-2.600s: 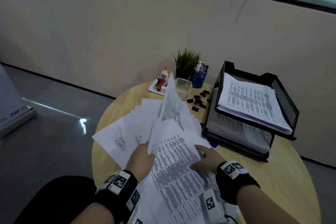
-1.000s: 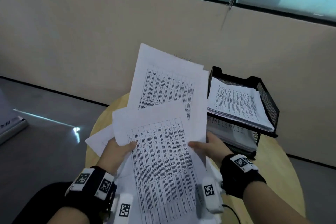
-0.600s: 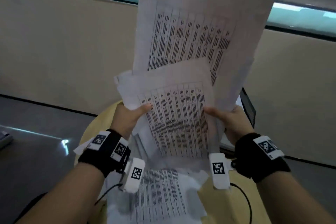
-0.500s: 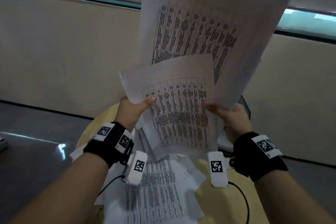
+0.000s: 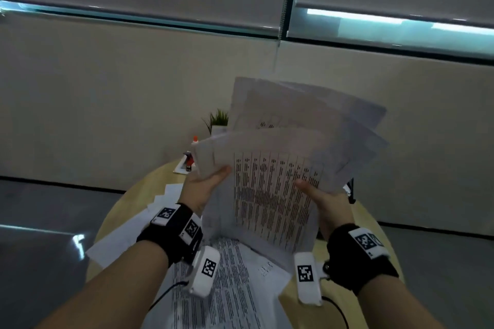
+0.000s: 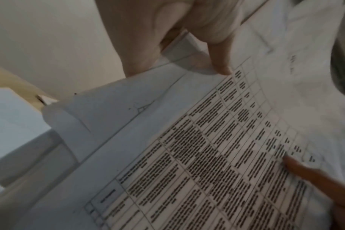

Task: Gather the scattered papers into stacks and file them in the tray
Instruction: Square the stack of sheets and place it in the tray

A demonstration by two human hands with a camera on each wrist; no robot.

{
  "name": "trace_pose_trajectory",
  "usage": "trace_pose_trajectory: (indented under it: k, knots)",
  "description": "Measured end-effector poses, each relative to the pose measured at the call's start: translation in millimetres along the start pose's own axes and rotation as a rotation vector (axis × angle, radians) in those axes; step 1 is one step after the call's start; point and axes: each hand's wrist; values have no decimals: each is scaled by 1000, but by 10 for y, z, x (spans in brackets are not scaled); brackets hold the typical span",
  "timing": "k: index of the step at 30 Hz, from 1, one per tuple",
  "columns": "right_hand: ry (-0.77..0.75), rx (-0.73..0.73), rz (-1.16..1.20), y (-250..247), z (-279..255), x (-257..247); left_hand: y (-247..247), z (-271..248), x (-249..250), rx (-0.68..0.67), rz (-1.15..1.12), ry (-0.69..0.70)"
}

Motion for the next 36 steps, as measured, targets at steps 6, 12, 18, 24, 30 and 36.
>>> trace_pose_trajectory:
  k: [6,12,18,24,30,36]
  knots:
    - [-79,-45,-59,-231,55,-80,147,62,51,-85,-48,8]
    - [-22,-52,-138,-250,92,20,415,-46,55,-175,127,107]
    - [-122,-13,-70,-321,124,-155,527,-152,89,-155,50,122]
    - [-52,-16,-113,-407,52,-9,490,-310,-113,-182,13,33]
    - [-75,74,-34,-414,43,-115,564,-409,10,-168,-28,130]
    - [-95,24,-78,-495,-58,-74,529,-446,-173,-120,58,80]
Point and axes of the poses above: each hand's wrist, its own z-axis towards the middle knuckle, its own y-axis out of the palm, x = y × z, and after that the axes turned 14 degrees about x, right-handed
